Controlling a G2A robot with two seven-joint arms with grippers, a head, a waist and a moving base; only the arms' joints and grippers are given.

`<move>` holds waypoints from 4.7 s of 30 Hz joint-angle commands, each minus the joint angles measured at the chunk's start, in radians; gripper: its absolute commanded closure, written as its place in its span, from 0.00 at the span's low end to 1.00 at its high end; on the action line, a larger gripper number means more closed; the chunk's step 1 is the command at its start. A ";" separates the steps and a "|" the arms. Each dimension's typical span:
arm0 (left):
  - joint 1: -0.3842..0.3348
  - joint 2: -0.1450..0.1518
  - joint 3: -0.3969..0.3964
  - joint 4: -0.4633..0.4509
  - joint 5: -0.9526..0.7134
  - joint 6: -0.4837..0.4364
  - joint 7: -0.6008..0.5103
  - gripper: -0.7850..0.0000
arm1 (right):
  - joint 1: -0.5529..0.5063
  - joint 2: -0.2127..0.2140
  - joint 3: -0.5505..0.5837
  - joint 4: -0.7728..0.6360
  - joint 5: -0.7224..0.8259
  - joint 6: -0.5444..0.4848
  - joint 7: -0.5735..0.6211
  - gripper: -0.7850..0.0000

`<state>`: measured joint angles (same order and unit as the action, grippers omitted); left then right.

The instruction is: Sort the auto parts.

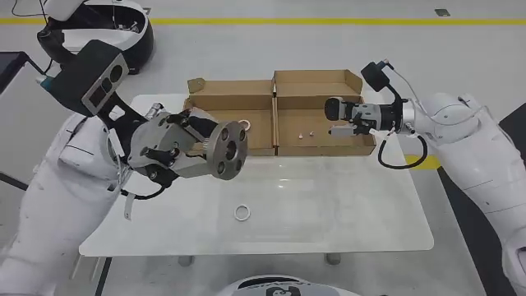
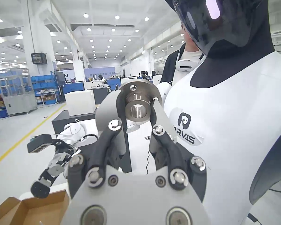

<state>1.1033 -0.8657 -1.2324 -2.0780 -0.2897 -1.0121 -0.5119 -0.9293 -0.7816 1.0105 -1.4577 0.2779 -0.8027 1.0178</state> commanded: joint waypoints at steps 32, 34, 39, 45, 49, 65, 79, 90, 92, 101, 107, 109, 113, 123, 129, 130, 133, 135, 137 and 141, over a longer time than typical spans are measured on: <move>0.147 -0.093 -0.080 -0.034 -0.128 0.000 0.112 1.00 | 0.000 0.000 0.000 0.000 0.000 0.000 0.000 0.00; 0.157 -0.095 -0.098 -0.028 -0.113 0.000 0.086 1.00 | 0.000 0.000 0.000 0.000 0.000 0.000 0.000 0.00; 0.173 -0.095 -0.141 -0.017 -0.040 0.000 -0.008 1.00 | 0.000 0.000 0.000 0.000 0.000 0.000 0.000 0.00; 0.195 -0.101 -0.160 -0.026 -0.072 0.000 -0.011 1.00 | 0.000 0.000 0.000 0.000 0.000 0.000 0.000 0.00; 0.206 -0.109 -0.162 -0.038 -0.150 0.000 0.023 1.00 | 0.000 0.000 0.000 0.000 0.000 0.000 0.000 0.00; 0.226 -0.140 -0.220 -0.014 -0.276 0.000 -0.115 1.00 | 0.000 0.000 0.000 0.000 0.000 0.000 0.000 0.00; 0.255 -0.143 -0.299 0.022 -0.142 0.000 -0.248 1.00 | 0.000 0.000 0.000 0.000 0.000 0.000 0.000 0.00; 0.269 -0.154 -0.294 0.012 -0.275 0.000 -0.193 1.00 | 0.000 0.000 0.000 0.000 0.000 0.000 0.000 0.00; 0.267 -0.157 -0.297 0.013 -0.293 0.000 -0.208 1.00 | 0.000 0.000 0.000 0.000 0.000 0.000 0.000 0.00; 0.268 -0.166 -0.299 0.022 -0.344 0.000 -0.242 1.00 | 0.000 0.000 0.000 0.000 0.000 0.000 0.000 0.00; 0.268 -0.166 -0.299 0.022 -0.344 0.000 -0.242 1.00 | 0.000 0.000 0.000 0.000 0.000 0.000 0.000 0.00; 0.268 -0.166 -0.299 0.022 -0.344 0.000 -0.242 1.00 | 0.000 0.000 0.000 0.000 0.000 0.000 0.000 0.00; 0.268 -0.166 -0.299 0.022 -0.344 0.000 -0.242 1.00 | 0.000 0.000 0.000 0.000 0.000 0.000 0.000 0.00; 0.255 -0.171 -0.272 0.009 -0.238 0.089 -0.219 1.00 | 0.000 0.000 0.000 0.000 0.000 0.000 0.000 0.00; 0.217 -0.178 -0.222 0.035 -0.043 0.177 -0.207 1.00 | 0.000 0.000 0.000 0.000 0.000 0.000 0.000 0.00; 0.210 -0.179 -0.212 0.042 -0.019 0.189 -0.202 1.00 | 0.000 0.000 0.000 0.000 0.000 0.000 0.000 0.00; 0.181 -0.184 -0.188 0.073 0.058 0.228 -0.177 1.00 | 0.000 0.000 0.000 0.000 0.000 0.000 0.000 0.00; 0.155 -0.188 -0.171 0.095 0.115 0.258 -0.153 1.00 | 0.000 0.000 0.000 0.000 0.000 0.000 0.000 0.00; 0.118 -0.193 -0.145 0.120 0.190 0.301 -0.138 1.00 | 0.000 0.000 0.000 0.000 0.000 0.000 0.000 0.00; 0.053 -0.200 -0.097 0.174 0.312 0.373 -0.129 1.00 | 0.000 0.000 0.000 0.000 0.000 0.000 0.000 0.00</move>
<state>1.1721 -1.0644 -1.3402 -1.9158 -0.0150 -0.6590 -0.6372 -0.9293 -0.7816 1.0105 -1.4577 0.2779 -0.8027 1.0178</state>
